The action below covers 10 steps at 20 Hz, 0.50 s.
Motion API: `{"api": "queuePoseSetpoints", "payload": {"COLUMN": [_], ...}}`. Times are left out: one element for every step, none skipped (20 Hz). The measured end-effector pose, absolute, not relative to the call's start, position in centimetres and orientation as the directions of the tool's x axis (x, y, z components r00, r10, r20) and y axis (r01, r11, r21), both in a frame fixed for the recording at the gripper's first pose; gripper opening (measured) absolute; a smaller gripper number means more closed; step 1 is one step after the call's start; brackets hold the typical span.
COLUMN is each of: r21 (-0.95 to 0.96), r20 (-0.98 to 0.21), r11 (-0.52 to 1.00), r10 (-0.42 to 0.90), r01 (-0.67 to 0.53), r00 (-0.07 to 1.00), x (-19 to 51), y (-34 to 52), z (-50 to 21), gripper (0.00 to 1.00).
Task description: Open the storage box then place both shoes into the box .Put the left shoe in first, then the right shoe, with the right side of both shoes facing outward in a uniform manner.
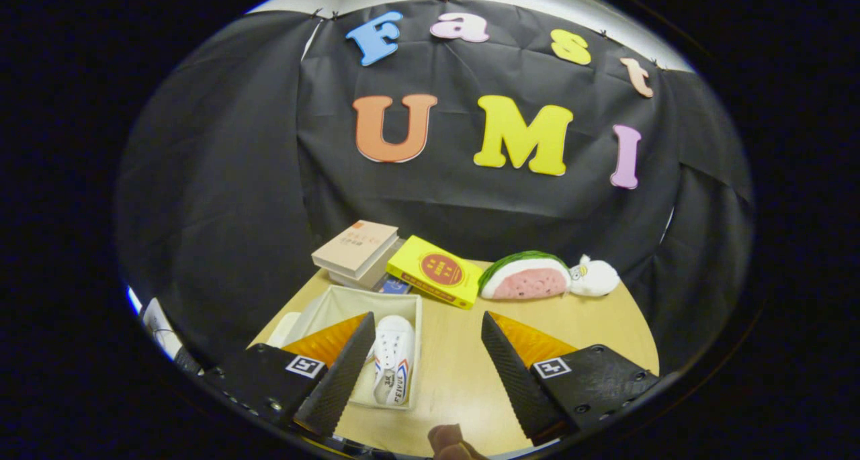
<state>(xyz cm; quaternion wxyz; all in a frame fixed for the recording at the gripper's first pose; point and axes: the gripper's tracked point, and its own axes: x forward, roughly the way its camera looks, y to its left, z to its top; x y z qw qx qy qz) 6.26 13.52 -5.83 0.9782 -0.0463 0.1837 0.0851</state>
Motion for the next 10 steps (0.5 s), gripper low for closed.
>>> {"api": "queuePoseSetpoints", "payload": {"r21": [-0.064,-0.068,-0.07,-0.064,-0.062,-0.062,-0.064,-0.06,-0.05,-0.036], "r20": [-0.339,-0.312,-0.279,-0.244,-0.212,-0.18,-0.151,-0.128,-0.109,-0.097], "r11": [0.981,0.981,0.982,0.982,0.983,0.984,0.986,0.987,0.988,0.989], "r10": [0.151,0.152,0.152,0.156,0.156,0.152,0.144,0.141,0.137,0.138], "r01": [-0.182,-0.181,-0.178,-0.176,-0.173,-0.165,-0.156,-0.15,-0.143,-0.142], "r00": [0.929,0.938,0.948,0.957,0.965,0.972,0.978,0.982,0.984,0.986], "x": [5.9,5.7,5.3,5.1,4.6,4.2,3.7,3.4,3.2,2.9], "y": [12.8,12.3,11.8,11.6,11.3,10.9,10.5,10.3,10.1,10.0], "z": [-4.5,-3.6,-2.2,-0.9,0.5,1.6,2.8,3.8,4.6,5.3], "gripper": [0.96,0.96,0.96,0.96,0.96,0.96,0.96,0.96,0.96,0.96]}}
